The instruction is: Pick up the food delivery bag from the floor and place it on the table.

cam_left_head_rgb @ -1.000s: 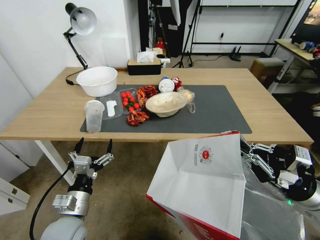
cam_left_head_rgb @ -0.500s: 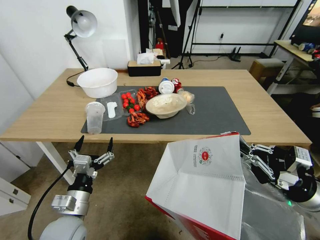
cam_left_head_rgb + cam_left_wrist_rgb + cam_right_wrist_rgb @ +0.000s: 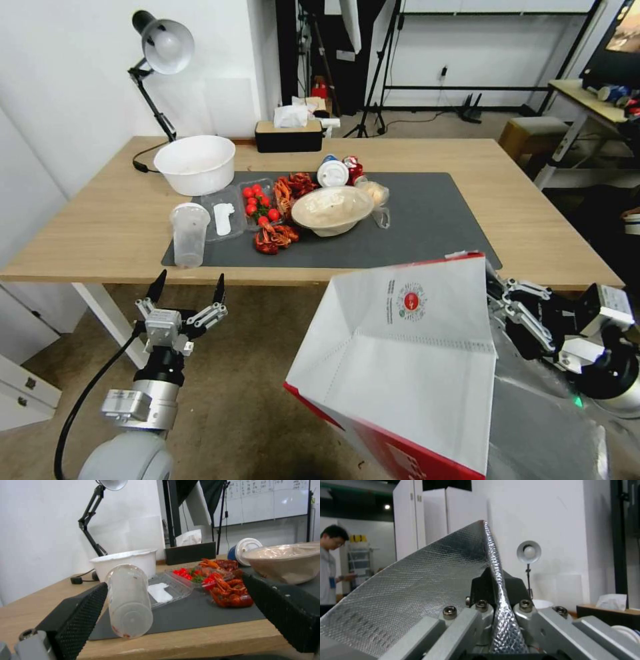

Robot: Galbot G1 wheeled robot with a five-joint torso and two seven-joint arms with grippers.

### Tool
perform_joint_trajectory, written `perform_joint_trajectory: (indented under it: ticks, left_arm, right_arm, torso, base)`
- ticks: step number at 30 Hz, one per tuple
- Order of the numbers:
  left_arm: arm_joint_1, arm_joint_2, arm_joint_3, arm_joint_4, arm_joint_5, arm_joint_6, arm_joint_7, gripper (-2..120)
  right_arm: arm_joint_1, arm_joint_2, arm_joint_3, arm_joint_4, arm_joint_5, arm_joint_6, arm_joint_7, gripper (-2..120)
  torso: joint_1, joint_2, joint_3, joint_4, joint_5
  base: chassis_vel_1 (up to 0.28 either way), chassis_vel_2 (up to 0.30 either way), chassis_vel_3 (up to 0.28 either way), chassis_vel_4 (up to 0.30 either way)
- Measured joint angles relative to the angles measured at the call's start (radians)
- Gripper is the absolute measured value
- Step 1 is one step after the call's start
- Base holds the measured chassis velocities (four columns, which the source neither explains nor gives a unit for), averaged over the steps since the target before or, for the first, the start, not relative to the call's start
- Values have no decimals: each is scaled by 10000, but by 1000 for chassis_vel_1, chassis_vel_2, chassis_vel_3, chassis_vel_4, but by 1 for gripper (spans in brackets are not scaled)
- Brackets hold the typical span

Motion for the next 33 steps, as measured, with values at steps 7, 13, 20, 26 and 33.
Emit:
perform_joint_trajectory:
  ticks: [7, 13, 20, 26, 33]
  left_arm:
    - [16, -14, 7, -8, 36, -7, 0, 100]
    - [26, -21, -3, -54, 42, -15, -5, 100]
    - [32, -33, -4, -86, 57, -25, -9, 100]
    - [24, -40, 72, -110, 129, -27, -11, 100]
    - [40, -55, 110, -110, 209, -26, -11, 100]
  right_arm:
    - [346, -182, -233, 318, 415, 258, 1252, 0]
    - [1300, -587, -887, 888, 644, 636, 3444, 0]
    - [1952, -1022, -1254, 1097, 851, 853, 5172, 0]
    - [2444, -1310, -1496, 1205, 987, 1076, 6646, 0]
    - [2820, -1650, -1539, 1210, 1069, 1176, 7790, 0]
  torso:
    - [-6, -15, -8, -1, 1]
    - [-11, -25, -15, 1, 0]
    - [-15, -32, -19, -1, 0]
    - [-16, -37, -21, -2, 1]
    - [-17, -41, -23, 0, 1]
  base:
    - [0, 0, 0, 0]
    - [0, 0, 0, 0]
    - [0, 0, 0, 0]
    - [0, 0, 0, 0]
    - [0, 0, 0, 0]
